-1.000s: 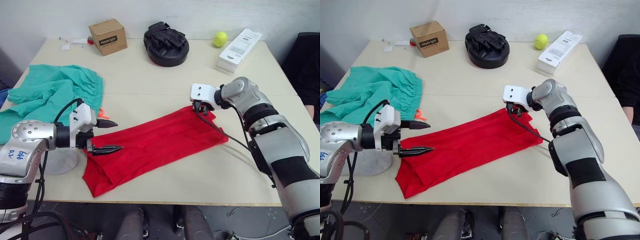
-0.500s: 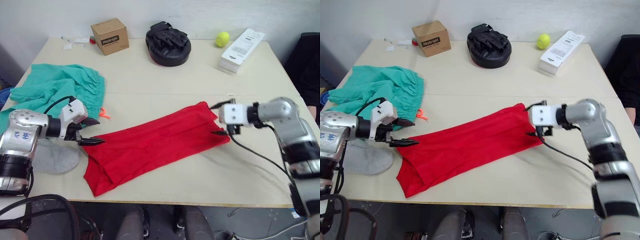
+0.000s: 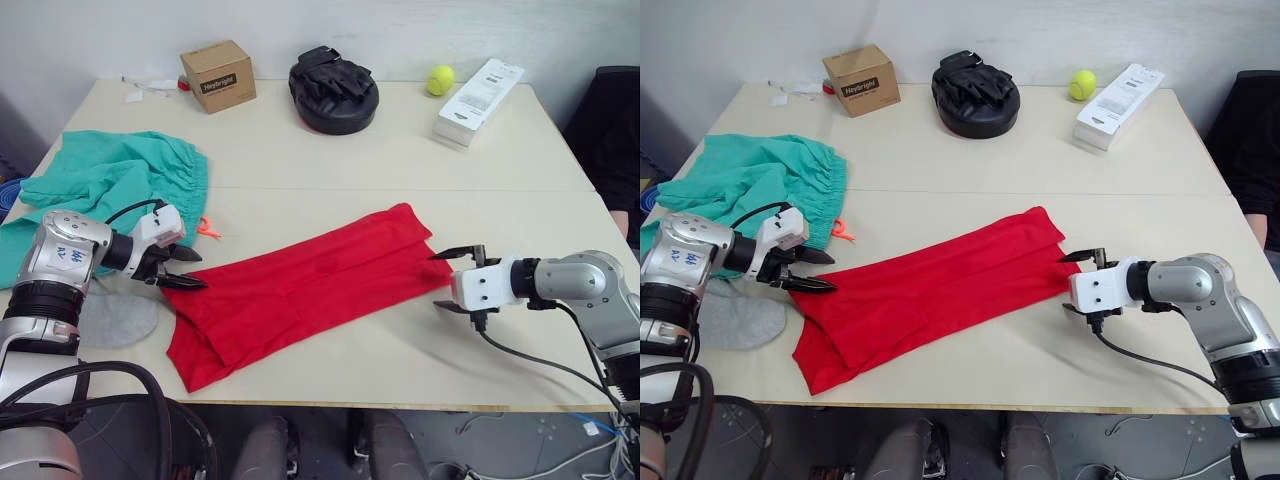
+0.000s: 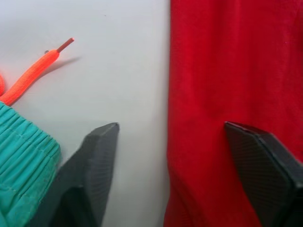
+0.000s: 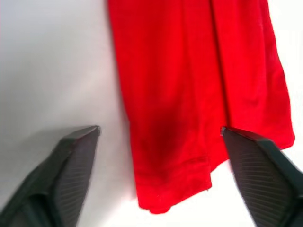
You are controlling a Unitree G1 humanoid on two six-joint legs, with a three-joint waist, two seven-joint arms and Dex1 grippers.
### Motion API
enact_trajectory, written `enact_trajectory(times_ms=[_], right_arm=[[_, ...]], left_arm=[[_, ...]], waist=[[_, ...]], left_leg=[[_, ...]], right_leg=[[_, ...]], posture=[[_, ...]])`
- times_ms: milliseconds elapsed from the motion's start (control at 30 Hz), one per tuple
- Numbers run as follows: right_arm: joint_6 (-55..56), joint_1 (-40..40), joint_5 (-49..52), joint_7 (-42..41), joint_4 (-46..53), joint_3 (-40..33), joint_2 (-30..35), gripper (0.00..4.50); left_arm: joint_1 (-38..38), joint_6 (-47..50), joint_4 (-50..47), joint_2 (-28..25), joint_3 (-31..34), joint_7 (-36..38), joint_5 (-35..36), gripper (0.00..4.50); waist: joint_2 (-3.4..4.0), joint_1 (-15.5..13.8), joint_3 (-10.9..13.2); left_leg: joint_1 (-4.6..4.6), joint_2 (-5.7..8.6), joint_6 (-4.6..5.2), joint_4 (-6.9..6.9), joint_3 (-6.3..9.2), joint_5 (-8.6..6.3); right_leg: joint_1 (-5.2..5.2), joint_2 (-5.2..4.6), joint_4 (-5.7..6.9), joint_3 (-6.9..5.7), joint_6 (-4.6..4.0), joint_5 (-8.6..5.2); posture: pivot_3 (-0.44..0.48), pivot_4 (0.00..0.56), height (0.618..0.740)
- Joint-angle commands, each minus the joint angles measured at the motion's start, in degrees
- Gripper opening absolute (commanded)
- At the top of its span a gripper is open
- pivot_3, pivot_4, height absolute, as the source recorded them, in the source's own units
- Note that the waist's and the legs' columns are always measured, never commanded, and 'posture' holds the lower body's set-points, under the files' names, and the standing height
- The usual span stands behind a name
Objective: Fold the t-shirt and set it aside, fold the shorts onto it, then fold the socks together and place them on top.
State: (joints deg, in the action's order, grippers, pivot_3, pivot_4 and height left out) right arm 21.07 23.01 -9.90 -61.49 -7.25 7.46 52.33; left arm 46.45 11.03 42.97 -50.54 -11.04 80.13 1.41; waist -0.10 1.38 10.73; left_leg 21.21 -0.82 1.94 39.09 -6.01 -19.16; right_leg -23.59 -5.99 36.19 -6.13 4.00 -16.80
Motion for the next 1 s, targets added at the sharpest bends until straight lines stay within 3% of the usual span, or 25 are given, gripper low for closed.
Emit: enact_trajectory(times_ms=[33, 267, 300, 533, 800, 1000], right_arm=[[-0.44, 0.50, -1.37, 2.09, -1.15, 1.15, -1.16, 2.85], [0.31, 3.69, -2.02, 2.62, -5.09, 3.30, -2.46, 0.31], [0.69, 4.37, -2.06, 2.59, -5.94, 3.70, -2.61, 0.03], [4.34, 11.57, -3.48, 2.68, -14.64, 6.59, -5.04, 0.03], [11.84, 28.96, -11.62, 8.06, -37.42, 12.79, -12.63, 0.03], [15.45, 36.09, -14.15, 8.25, -48.29, 15.68, -15.73, 0.03]], left_arm=[[-2.32, 1.23, -2.36, -0.61, -0.54, 2.38, -0.62, 2.34], [-6.03, 4.96, -9.09, -2.23, 0.59, 4.08, 0.33, 0.06], [-6.63, 5.72, -10.06, -2.51, 0.74, 4.22, 0.38, 0.00], [-12.14, 12.97, -19.54, -3.83, 1.18, 3.05, 0.94, 0.00], [-24.08, 32.80, -44.50, -1.82, 7.16, -5.02, 9.07, 0.00], [-33.27, 39.00, -56.73, -1.07, 10.26, -11.23, 13.27, 0.00]], waist=[[-0.01, 0.01, -0.01], [-0.04, 0.23, -0.02], [-0.04, 0.22, -0.02], [-0.04, 0.41, -0.02], [0.00, 0.20, -0.01], [0.00, 0.40, -0.01]], left_leg=[[0.00, 0.00, 0.01, 0.00, 0.00, 0.00], [-0.02, -0.01, 0.01, 0.00, -0.01, -0.01], [-0.02, -0.01, 0.01, 0.00, -0.01, -0.01], [-0.03, -0.01, 0.01, 0.01, -0.03, -0.01], [-0.02, -0.01, 0.03, 0.01, 0.00, -0.01], [0.04, 0.04, 0.03, 0.02, 0.05, -0.02]], right_leg=[[0.00, 0.00, 0.00, 0.00, 0.00, 0.00], [-0.01, 0.00, 0.04, 0.03, 0.00, 0.00], [-0.01, 0.00, 0.05, 0.04, 0.00, 0.00], [-0.02, 0.00, 0.08, 0.07, 0.00, 0.00], [-0.08, -0.06, 0.16, 0.15, -0.04, -0.02], [-0.04, -0.13, 0.07, 0.11, -0.04, -0.02]], posture=[[0.000, 0.150, 0.740], [0.000, 0.150, 0.740], [0.000, 0.150, 0.740], [0.000, 0.150, 0.740], [0.000, 0.150, 0.740], [0.000, 0.150, 0.740]])
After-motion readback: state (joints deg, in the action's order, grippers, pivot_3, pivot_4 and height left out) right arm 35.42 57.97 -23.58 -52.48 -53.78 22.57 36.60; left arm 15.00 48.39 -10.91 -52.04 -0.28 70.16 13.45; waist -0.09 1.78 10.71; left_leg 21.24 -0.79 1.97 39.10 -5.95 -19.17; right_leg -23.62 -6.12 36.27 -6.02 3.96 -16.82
